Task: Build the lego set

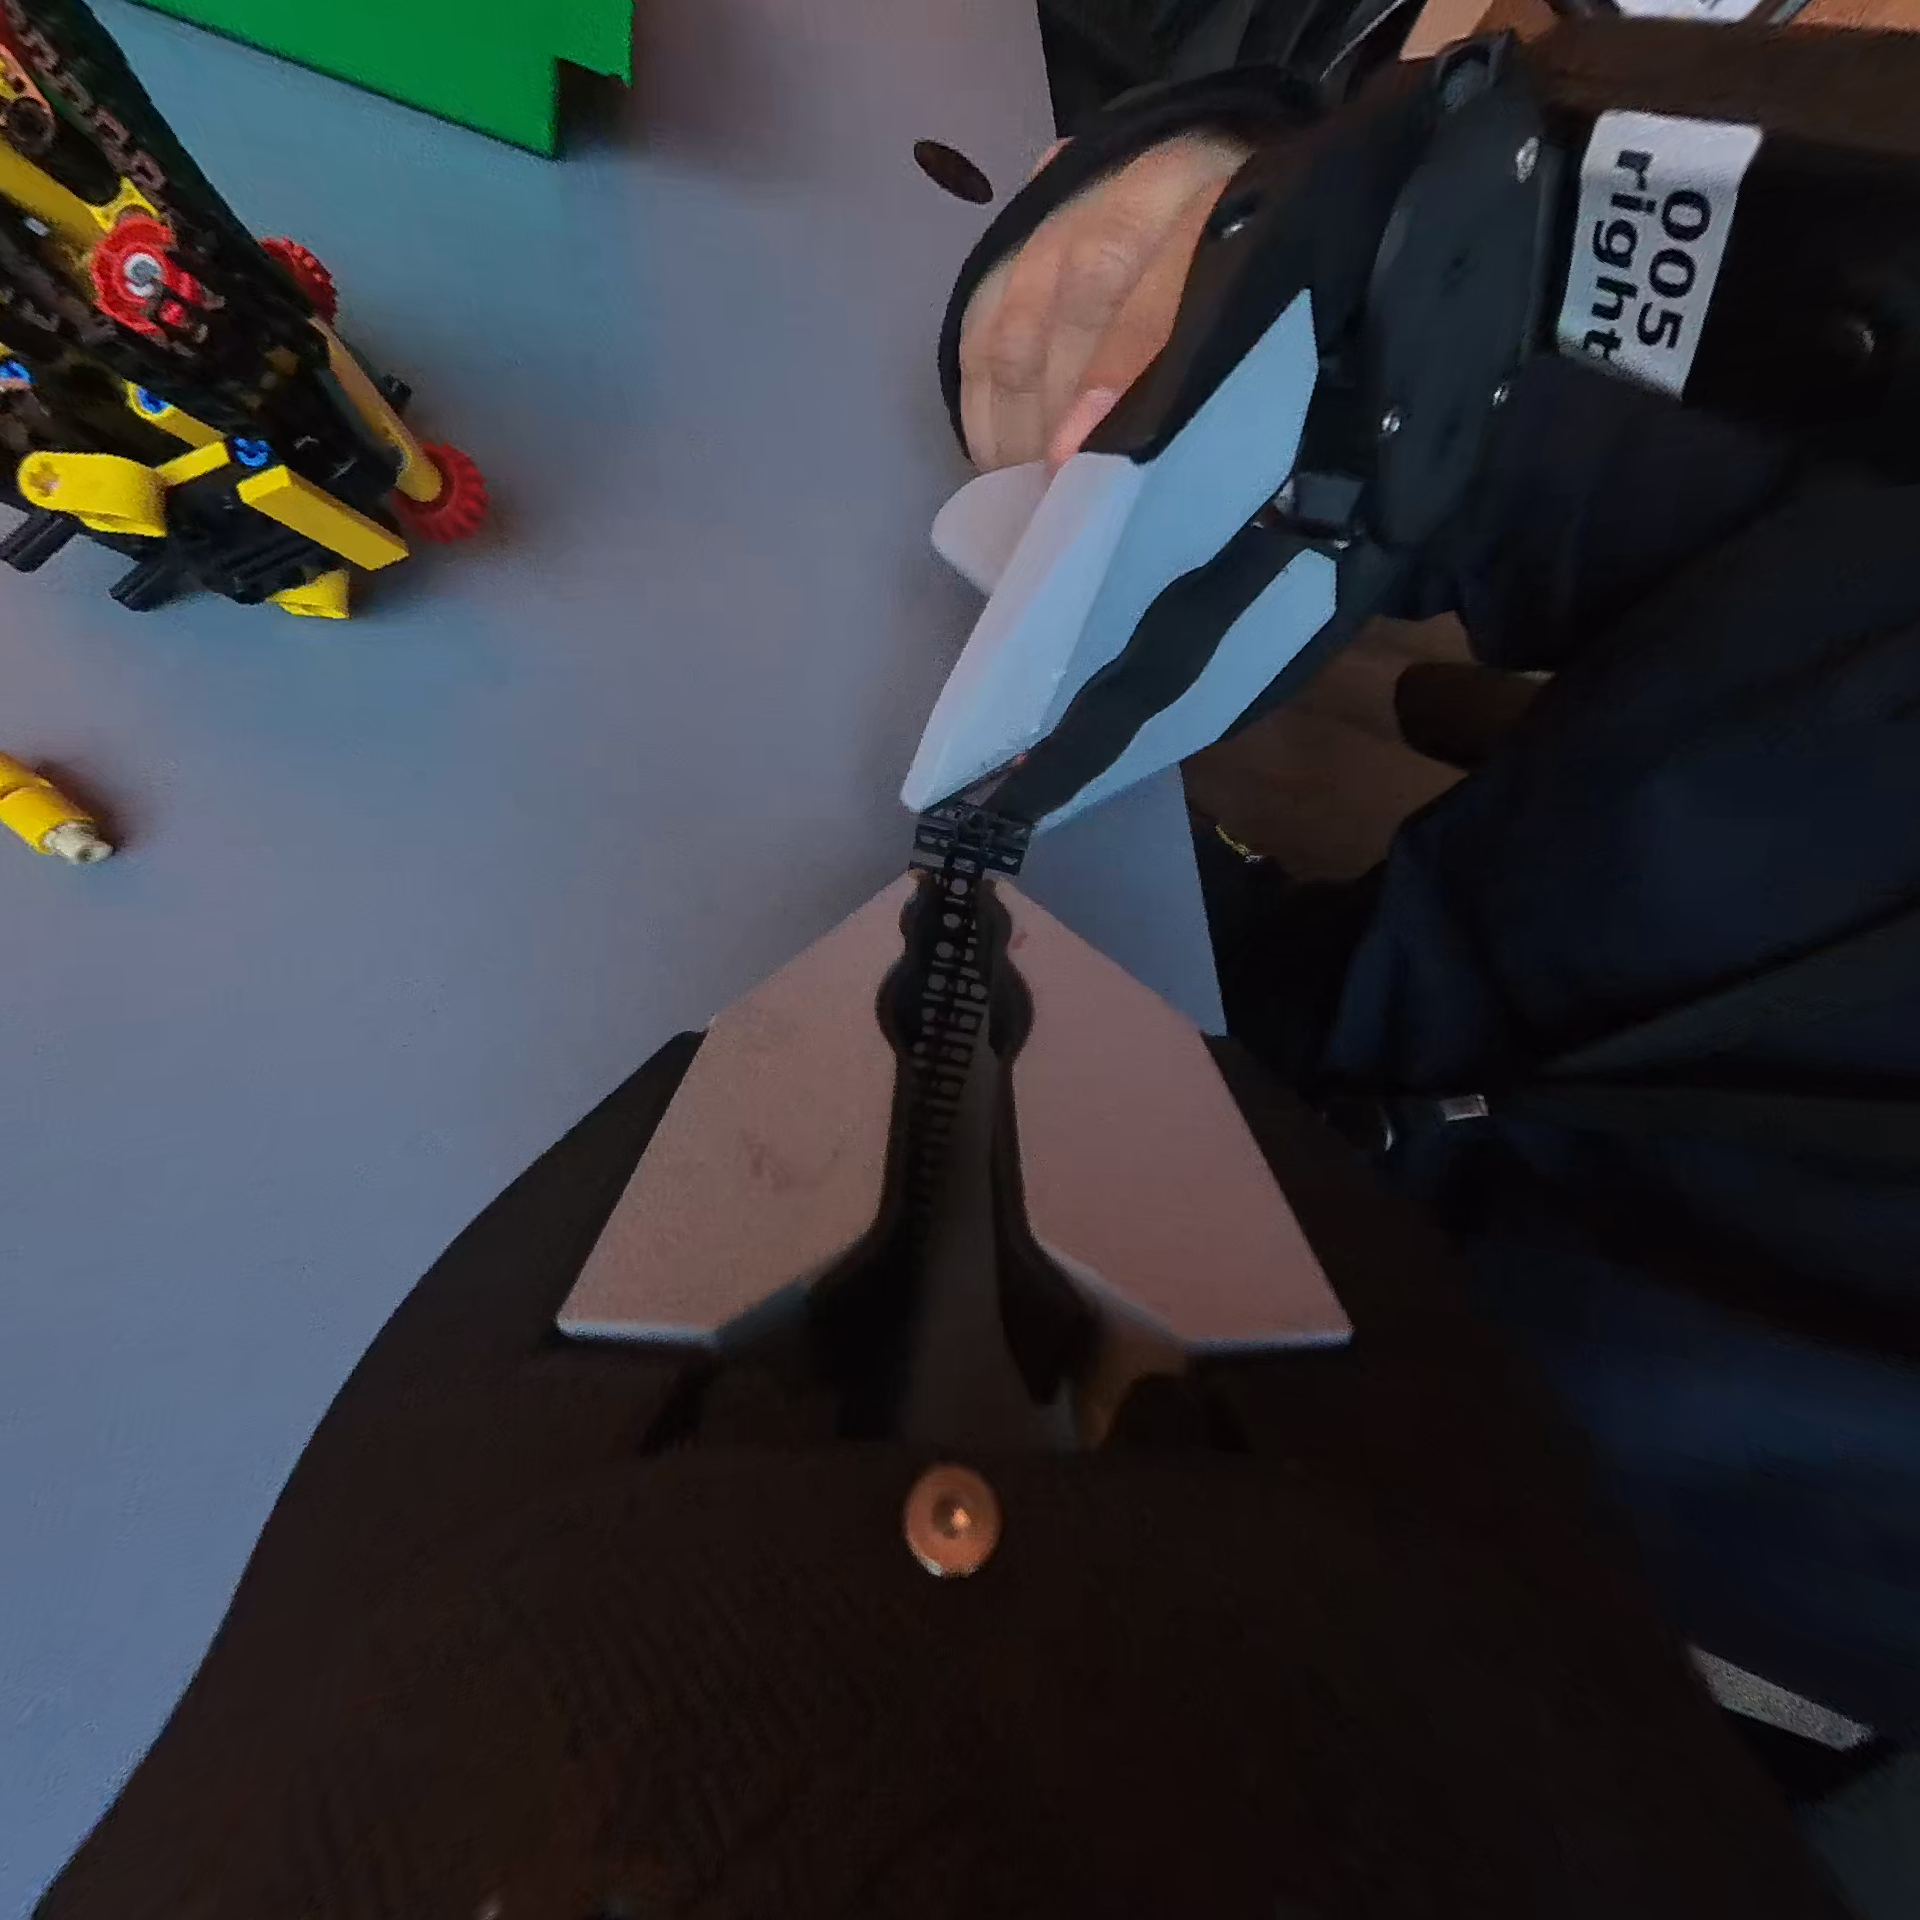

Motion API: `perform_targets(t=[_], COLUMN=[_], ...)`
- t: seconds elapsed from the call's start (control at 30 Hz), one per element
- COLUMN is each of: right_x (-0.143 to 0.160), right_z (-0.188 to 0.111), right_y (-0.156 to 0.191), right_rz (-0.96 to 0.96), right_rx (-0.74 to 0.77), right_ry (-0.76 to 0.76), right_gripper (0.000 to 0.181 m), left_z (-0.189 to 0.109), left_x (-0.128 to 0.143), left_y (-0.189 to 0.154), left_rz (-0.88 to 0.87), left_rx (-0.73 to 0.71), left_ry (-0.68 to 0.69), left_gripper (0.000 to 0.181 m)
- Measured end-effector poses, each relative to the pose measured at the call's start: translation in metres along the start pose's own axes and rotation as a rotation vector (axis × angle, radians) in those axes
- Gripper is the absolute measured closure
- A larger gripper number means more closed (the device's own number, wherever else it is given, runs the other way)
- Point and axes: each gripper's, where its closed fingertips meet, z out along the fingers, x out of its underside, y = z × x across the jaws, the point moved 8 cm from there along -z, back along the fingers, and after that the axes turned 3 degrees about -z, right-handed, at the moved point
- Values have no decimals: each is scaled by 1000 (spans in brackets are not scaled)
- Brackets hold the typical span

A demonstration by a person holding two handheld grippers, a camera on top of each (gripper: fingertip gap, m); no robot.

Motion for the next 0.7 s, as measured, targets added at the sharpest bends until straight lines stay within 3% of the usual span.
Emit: perform_targets(t=[0.07,0.17,0.23,0.43,0.5,0.7], right_x=[5,9,10,17,18,19], right_z=[3,5,4,6,5,0], right_y=[-2,-5,-8,-16,-20,-30], right_rz=[66,151,206,353,412,534], right_rx=[-11,-24,-34,-98,-140,-210], right_ry=[2,-29,-46,-57,-90,-199], right_gripper=[178,179,178,179,180,179], left_z=[-2,-3,0,9,7,0], left_x=[-2,-7,-8,-8,-9,-13], left_y=[-1,-9,-14,-11,-13,-12], left_rz=[55,128,191,446,473,350], left_rx=[-42,-76,-132,-449,-460,-371], left_ry=[-8,-19,-5,64,48,-30], left_gripper=[178,145,140,168,179,179])
